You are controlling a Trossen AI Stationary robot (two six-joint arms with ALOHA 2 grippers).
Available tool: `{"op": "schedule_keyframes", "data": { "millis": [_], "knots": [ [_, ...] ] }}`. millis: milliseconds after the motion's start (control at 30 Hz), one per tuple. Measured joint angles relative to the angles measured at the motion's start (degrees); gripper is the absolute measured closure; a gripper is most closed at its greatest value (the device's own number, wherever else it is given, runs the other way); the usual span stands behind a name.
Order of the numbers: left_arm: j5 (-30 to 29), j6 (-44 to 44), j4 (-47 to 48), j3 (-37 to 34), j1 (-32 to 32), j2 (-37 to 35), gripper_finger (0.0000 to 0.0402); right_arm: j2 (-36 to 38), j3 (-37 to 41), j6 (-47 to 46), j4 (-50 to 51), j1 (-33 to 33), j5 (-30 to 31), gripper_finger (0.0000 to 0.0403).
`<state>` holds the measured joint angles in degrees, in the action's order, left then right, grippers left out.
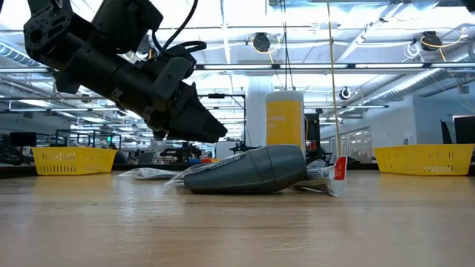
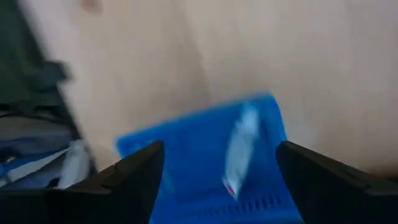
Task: Pick & Place Travel size toiletries
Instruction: Put the white toothpaste into the right yellow bin
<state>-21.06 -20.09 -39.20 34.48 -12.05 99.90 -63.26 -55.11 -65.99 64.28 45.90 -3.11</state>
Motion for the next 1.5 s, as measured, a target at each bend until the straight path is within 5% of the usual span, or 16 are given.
{"op": "schedule_keyframes", "data": {
  "millis": [133, 667, 900, 1267, 1500],
  "knots": [
    [0.0, 1.5, -0.3, 0.0, 0.6, 0.0, 0.0225, 0.0, 4.2, -8.7, 0.4, 4.6, -0.1, 0.0132],
    [0.0, 2.4, -1.1, 0.0, 4.2, 0.0, 0.0225, 0.0, 25.2, -15.7, -23.5, 5.8, -9.0, 0.0204],
    [0.0, 2.4, -1.2, 0.0, 4.5, 0.0, 0.0225, 0.1, 26.6, -15.5, -24.1, 5.7, -9.0, 0.0221],
    [0.2, 2.4, -1.3, 0.0, 4.5, 0.0, 0.0225, 2.6, 26.9, -18.5, -23.7, 5.7, -13.8, 0.0387],
    [0.2, 2.3, -1.4, 0.0, 4.5, 0.0, 0.0225, 11.9, 26.0, -26.4, -23.5, 5.9, -19.2, 0.0367]
  ]
}}
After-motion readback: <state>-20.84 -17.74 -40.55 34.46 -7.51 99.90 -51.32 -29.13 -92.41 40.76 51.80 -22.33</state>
